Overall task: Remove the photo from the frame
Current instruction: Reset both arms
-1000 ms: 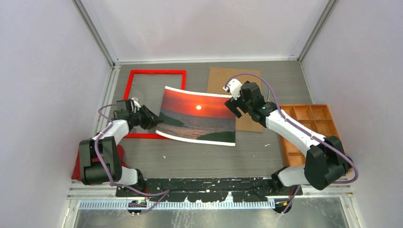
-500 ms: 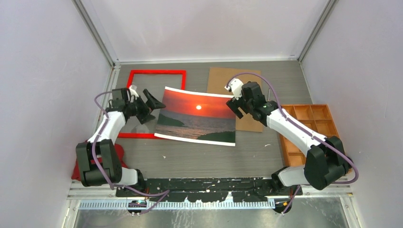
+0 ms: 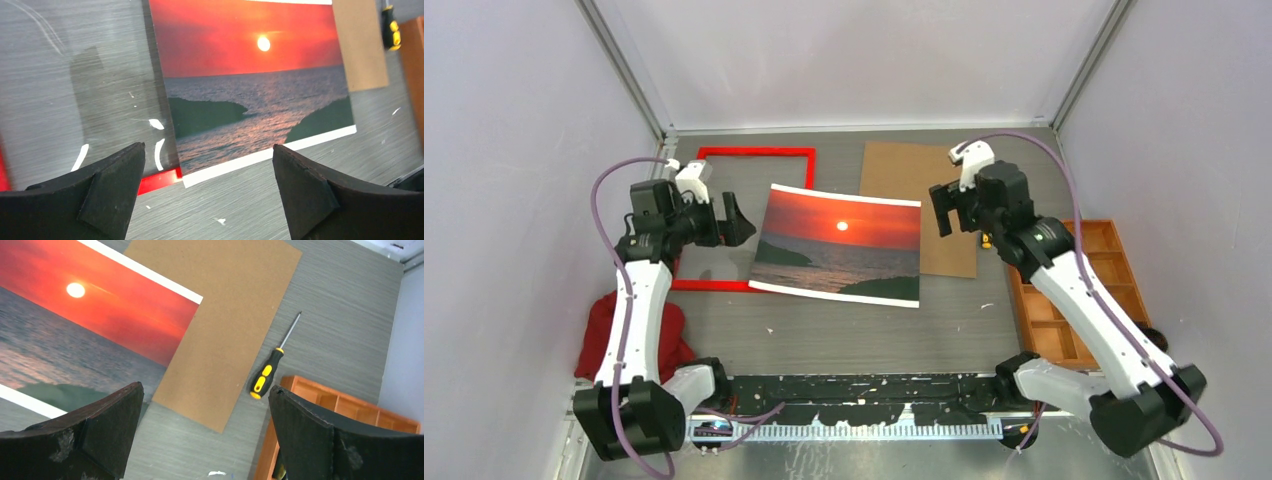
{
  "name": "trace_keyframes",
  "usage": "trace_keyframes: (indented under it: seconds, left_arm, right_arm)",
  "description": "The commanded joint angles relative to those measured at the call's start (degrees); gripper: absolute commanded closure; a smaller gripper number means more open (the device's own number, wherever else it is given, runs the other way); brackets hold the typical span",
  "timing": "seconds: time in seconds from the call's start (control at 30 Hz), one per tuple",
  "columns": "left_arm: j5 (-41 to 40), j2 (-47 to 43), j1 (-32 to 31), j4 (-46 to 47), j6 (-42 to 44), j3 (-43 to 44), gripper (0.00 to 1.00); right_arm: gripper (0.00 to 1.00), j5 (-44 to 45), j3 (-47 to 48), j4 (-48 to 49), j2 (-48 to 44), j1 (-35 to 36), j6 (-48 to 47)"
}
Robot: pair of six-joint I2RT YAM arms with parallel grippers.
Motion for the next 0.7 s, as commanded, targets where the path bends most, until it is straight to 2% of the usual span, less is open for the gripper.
trace_keyframes:
  seconds: [0.0,0.1,0.23,0.4,0.5,0.67]
  left_arm:
    - [1.28,-3.57,0.05,-7.01,14.75,1.39,0.0]
    - [2.56,-5.26,0.05,-9.85,17.67,2.45,0.0]
    - [4.56,-7.73,0.05,-10.58,18.67,2.75,0.0]
    - [7.28,-11.65,0.05,-7.73,17.48,0.51,0.0]
    - [7.13,-12.72,0.05,-8.07,17.59,0.02,0.0]
    - [5.73,-14.56,0.19,-8.7,17.47,-0.14,0.0]
  right_arm:
    - [0.0,1.1,1.08,-3.38,-9.06,-0.16,7.7]
    - [0.0,2.0,-1.24,-2.54,-15.96,-0.29,9.24]
    - [0.0,3.77,-6.48,-0.29,-25.56,-0.5,6.06]
    - [0.0,7.53,-10.06,1.24,-31.94,-0.57,6.48]
    - [0.0,4.27,-11.02,-0.09,-34.8,-1.07,6.92]
    - [0.0,-7.52,-12.32,-1.99,-38.16,-2.74,6.4]
